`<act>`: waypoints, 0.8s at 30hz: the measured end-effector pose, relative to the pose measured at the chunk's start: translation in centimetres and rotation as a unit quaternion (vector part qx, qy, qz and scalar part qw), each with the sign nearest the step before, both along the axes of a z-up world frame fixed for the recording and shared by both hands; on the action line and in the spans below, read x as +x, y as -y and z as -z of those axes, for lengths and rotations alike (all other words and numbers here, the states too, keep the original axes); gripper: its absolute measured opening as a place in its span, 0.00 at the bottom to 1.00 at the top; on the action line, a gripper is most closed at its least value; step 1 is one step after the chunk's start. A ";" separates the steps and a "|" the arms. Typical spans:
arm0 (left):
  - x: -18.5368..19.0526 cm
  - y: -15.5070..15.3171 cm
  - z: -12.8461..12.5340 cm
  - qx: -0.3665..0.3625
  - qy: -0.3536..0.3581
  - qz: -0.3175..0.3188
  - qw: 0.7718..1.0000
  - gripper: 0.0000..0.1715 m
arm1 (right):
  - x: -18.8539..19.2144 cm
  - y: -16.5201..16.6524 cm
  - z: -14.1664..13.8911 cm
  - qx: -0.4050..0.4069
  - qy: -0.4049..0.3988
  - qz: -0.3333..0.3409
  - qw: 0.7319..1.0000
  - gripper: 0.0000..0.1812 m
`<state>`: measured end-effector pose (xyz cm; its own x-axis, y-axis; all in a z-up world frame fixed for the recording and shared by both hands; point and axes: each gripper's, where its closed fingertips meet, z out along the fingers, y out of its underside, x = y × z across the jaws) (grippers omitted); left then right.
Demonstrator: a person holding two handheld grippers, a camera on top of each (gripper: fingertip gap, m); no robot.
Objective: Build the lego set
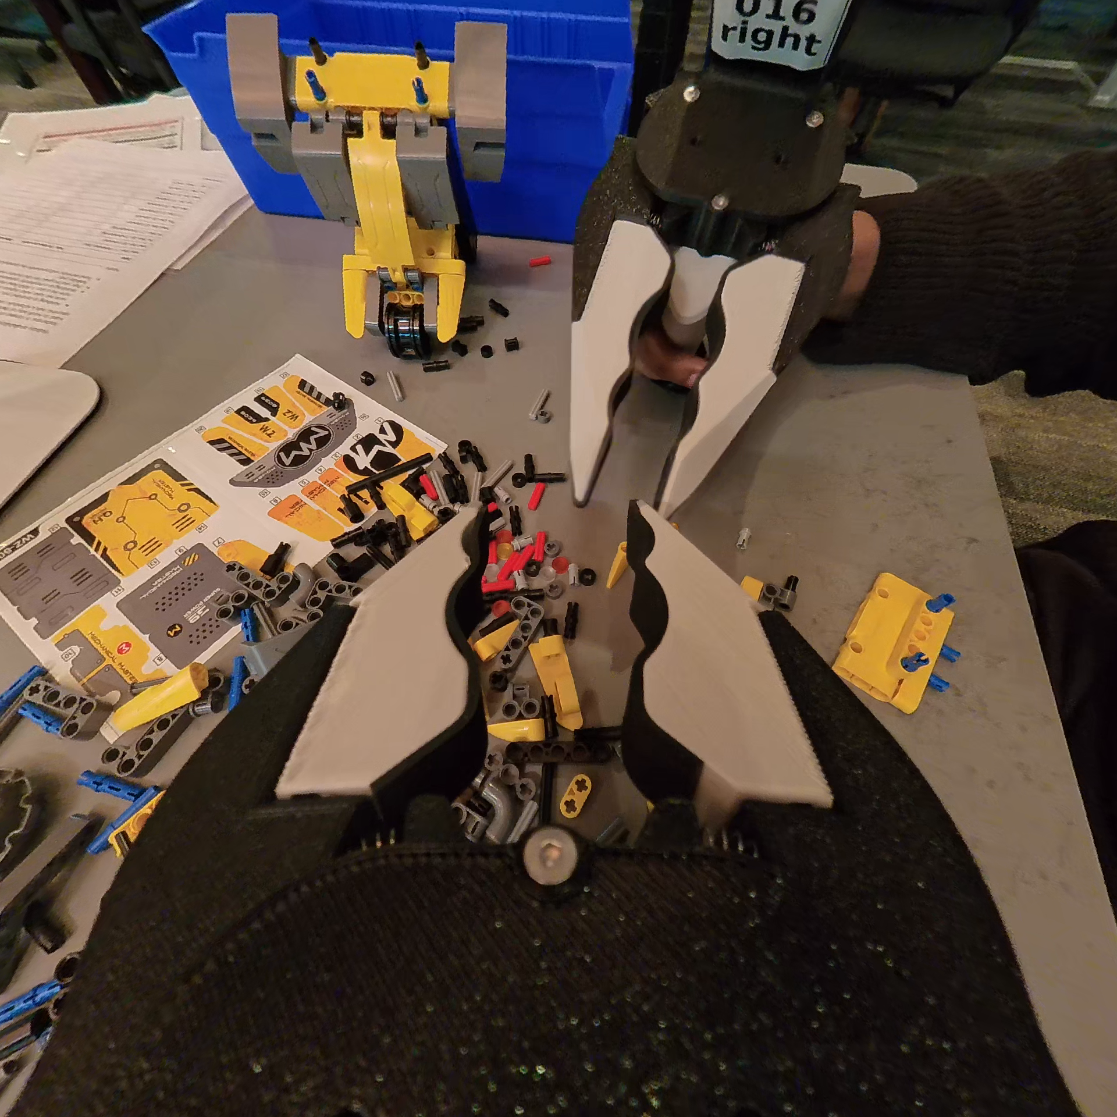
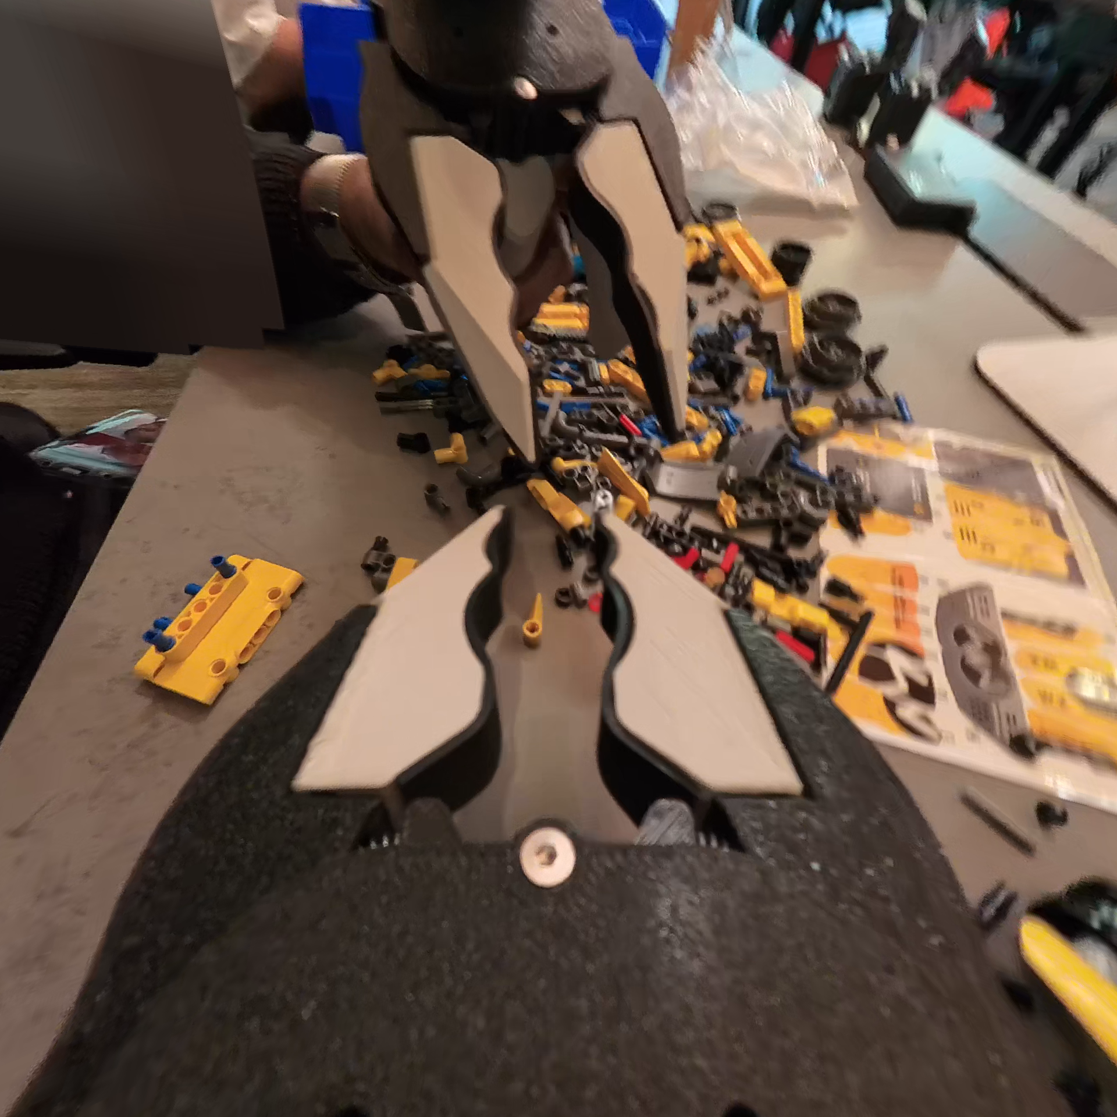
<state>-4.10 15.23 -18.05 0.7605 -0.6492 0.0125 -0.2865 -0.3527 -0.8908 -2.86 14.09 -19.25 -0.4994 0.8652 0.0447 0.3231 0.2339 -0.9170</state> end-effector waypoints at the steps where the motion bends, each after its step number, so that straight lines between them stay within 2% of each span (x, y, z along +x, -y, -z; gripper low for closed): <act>1: -0.1 0.0 0.0 0.001 -0.001 -0.002 1.000 0.26 | 0.0 -0.3 0.1 -0.009 0.010 0.017 1.000 0.18; 3: -0.7 -0.2 0.2 -0.006 0.005 -0.013 1.000 0.25 | 0.1 0.1 -0.7 -0.061 0.017 0.041 0.997 0.26; 5: -1.1 -0.1 -0.4 -0.010 0.034 -0.020 0.999 0.24 | 0.8 0.8 -1.6 -0.085 0.011 0.048 0.995 0.29; 8: -1.8 0.3 -2.2 0.000 0.081 -0.030 0.996 0.24 | 2.6 1.4 -2.7 -0.079 -0.027 0.065 0.994 0.28; 10: -2.1 0.5 -3.4 0.018 0.095 -0.039 0.995 0.24 | 3.8 2.1 -3.1 -0.078 -0.046 0.069 0.994 0.24; 14: -1.3 1.9 -4.8 0.036 0.107 -0.043 0.993 0.25 | 6.1 4.2 -1.7 -0.063 -0.031 0.059 0.996 0.20; 16: -0.4 3.2 -4.9 0.034 0.112 -0.040 0.992 0.25 | 6.8 4.9 -1.3 -0.028 -0.029 0.062 0.997 0.18; 24: 2.5 8.7 -3.1 0.011 0.094 -0.054 0.994 0.27 | 5.9 5.0 2.3 0.099 0.032 0.076 0.992 0.17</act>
